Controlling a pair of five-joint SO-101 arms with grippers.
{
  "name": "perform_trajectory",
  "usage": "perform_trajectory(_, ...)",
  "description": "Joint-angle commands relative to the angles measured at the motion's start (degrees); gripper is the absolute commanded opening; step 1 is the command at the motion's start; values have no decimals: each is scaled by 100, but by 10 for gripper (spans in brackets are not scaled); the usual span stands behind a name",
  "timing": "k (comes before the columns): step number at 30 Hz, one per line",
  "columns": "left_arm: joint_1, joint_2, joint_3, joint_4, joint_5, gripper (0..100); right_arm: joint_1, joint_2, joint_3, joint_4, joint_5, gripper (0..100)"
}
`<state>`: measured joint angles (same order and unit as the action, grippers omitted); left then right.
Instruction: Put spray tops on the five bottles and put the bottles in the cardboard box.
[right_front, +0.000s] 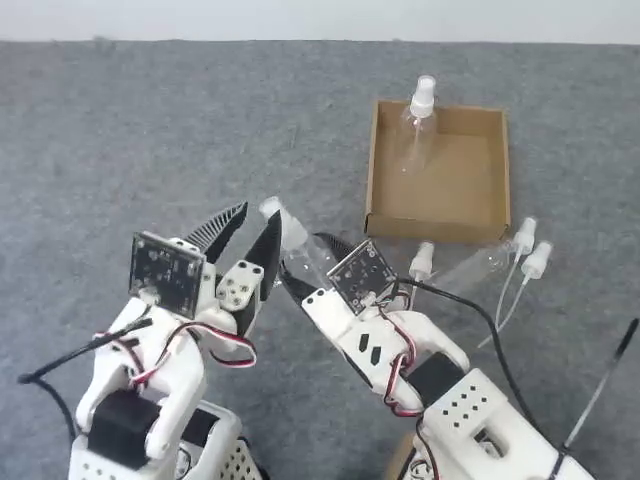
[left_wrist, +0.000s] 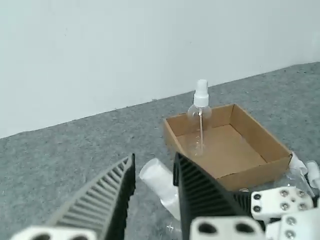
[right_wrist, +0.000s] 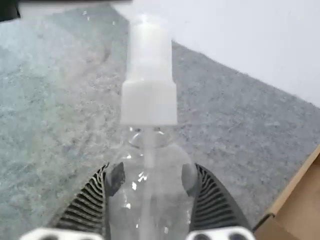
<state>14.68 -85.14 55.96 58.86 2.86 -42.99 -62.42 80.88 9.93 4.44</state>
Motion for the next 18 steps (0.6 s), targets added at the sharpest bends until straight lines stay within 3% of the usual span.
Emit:
perform_trajectory(1, -193, -352, -57, 237, -79, 109, 259, -198, -659, 470, -44, 6)
perform_trajectory(5, -360, -844, 189, 404, -97, 109, 743, -145, -1363, 901, -580, 6)
perform_trajectory(12, -316, -1064, 1578, -149, -352, 116, 840, 787, -2927, 1684, -642, 6)
perform_trajectory(18, -62, -1099, 1982, -202, -343, 224, 804, 2484, -4501, 2255, -879, 6)
